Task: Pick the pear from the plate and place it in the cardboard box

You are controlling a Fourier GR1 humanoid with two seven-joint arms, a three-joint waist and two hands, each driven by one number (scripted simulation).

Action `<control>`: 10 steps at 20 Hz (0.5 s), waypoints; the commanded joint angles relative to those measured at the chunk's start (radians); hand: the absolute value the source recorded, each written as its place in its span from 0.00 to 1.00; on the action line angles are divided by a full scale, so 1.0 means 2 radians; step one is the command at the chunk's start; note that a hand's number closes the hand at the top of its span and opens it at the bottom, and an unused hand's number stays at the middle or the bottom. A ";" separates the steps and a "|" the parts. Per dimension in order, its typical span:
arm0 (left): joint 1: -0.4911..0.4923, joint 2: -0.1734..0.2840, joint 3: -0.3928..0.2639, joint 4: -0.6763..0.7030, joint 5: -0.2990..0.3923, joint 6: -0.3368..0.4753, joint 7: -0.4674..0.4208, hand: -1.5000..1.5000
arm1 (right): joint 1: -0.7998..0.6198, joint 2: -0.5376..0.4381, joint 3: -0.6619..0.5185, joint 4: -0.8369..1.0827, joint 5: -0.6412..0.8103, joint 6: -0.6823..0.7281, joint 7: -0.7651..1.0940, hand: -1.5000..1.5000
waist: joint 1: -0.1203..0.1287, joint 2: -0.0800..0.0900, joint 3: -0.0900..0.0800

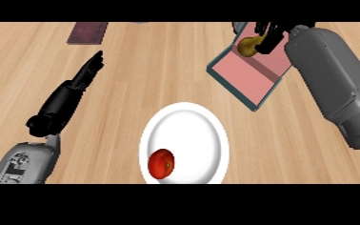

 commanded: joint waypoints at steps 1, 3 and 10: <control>0.000 0.003 0.003 -0.031 0.001 -0.006 0.029 0.50 | 0.004 -0.019 -0.016 0.004 -0.019 0.039 -0.075 0.00 | 0.000 -0.002 0.000; 0.013 -0.002 0.005 -0.002 -0.005 -0.007 -0.004 0.50 | 0.018 -0.022 -0.025 -0.003 -0.025 0.023 -0.118 0.00 | -0.003 -0.001 0.000; 0.013 -0.004 0.002 -0.008 -0.010 0.001 -0.001 0.50 | 0.011 0.032 -0.210 -0.048 -0.186 -0.135 -0.147 0.00 | -0.008 0.001 0.002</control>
